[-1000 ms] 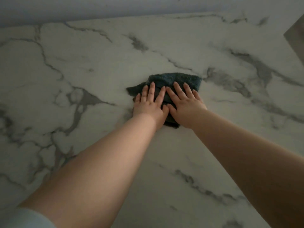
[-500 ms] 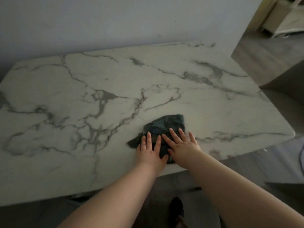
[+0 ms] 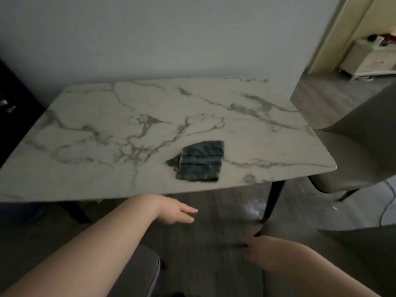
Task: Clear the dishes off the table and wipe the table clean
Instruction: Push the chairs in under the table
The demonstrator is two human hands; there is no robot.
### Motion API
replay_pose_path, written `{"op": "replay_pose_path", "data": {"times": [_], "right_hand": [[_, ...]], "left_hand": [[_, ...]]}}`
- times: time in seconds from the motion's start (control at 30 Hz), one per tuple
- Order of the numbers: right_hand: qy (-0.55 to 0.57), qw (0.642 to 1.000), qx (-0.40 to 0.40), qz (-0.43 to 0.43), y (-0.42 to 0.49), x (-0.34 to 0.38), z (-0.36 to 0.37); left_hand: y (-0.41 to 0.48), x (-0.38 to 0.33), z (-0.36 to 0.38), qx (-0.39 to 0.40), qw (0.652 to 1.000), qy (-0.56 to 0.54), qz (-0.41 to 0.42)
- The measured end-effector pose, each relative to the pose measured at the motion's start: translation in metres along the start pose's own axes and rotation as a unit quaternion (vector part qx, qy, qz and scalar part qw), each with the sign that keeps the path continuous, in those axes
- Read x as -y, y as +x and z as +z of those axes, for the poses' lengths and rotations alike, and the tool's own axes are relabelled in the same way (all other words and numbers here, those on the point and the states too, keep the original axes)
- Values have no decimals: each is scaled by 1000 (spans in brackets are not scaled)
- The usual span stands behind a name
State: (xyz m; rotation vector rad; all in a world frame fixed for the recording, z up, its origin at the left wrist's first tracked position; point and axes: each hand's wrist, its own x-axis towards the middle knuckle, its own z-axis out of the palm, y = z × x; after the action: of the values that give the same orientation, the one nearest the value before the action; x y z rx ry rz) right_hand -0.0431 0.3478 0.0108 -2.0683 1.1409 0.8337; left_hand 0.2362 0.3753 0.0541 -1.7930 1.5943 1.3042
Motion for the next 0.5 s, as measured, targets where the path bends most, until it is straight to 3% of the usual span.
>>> {"op": "replay_pose_path", "data": {"times": [0.2, 0.37, 0.5], "right_hand": [[-26, 993, 12, -118, -47, 22, 71], [1, 985, 6, -174, -62, 83, 131], [29, 979, 17, -202, -78, 169, 182]], "left_hand": [[-101, 14, 112, -143, 971, -191, -12], [-213, 76, 204, -304, 901, -300, -77], [-312, 138, 276, -453, 806, -341, -172]]}}
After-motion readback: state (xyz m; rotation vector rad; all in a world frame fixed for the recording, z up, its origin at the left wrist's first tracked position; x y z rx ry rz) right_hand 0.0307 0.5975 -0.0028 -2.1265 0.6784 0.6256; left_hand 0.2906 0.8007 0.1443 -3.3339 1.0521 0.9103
